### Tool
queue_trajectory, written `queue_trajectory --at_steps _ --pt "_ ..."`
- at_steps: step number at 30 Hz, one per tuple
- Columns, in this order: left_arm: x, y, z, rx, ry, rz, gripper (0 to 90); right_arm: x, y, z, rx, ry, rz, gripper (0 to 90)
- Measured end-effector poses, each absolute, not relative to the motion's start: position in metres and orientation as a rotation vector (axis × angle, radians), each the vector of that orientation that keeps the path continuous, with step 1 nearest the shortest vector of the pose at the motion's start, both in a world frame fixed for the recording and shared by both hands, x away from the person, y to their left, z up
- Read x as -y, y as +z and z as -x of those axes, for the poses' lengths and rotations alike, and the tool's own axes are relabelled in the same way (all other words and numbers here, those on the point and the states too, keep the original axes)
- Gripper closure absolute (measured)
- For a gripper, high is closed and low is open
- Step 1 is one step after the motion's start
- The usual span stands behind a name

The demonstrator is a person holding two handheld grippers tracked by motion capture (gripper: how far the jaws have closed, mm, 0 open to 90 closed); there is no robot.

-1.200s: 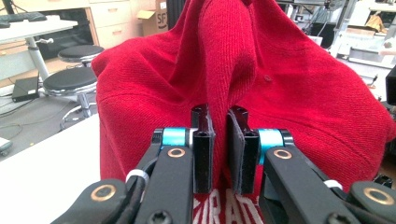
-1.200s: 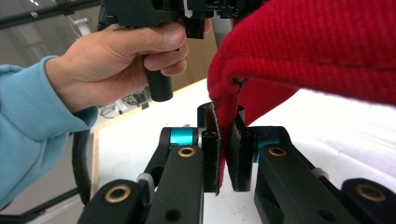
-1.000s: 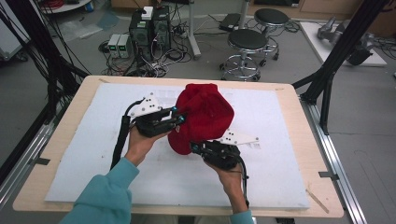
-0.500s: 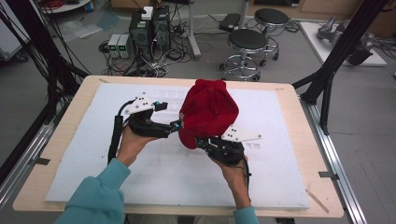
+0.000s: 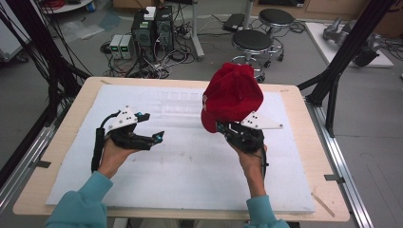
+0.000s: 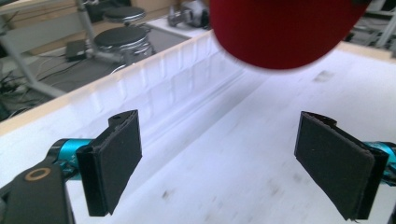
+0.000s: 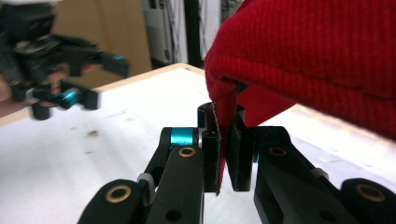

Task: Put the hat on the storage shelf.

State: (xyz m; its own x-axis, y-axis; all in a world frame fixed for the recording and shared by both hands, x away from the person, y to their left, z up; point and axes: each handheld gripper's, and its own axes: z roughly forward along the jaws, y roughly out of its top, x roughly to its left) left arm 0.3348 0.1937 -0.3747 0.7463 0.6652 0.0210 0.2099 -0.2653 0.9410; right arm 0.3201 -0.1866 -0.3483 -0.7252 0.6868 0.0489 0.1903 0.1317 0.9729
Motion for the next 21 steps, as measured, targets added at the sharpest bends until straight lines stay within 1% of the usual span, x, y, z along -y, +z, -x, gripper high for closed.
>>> queue_trajectory --at_steps 4,8,9,17,21 --pt "-0.215 -0.386 -0.330 -0.730 0.512 -1.830 15.2 0.190 -0.344 -0.330 -1.978 1.587 -0.852 85.9" --pt "-0.240 -0.397 -0.321 -0.757 0.545 -1.809 15.2 0.194 -0.341 -0.337 -1.961 1.549 -0.866 85.8" --pt "-0.240 -0.397 -0.321 -0.757 0.545 -1.809 15.2 0.195 -0.340 -0.339 -1.961 1.538 -0.863 85.9" --pt "-0.276 -0.418 -0.306 -0.821 0.574 -1.784 15.2 0.200 -0.338 -0.355 -1.954 1.454 -0.874 85.8" --pt "-0.288 -0.428 -0.298 -0.838 0.566 -1.778 15.2 0.203 -0.341 -0.367 -1.941 1.422 -0.900 85.8"
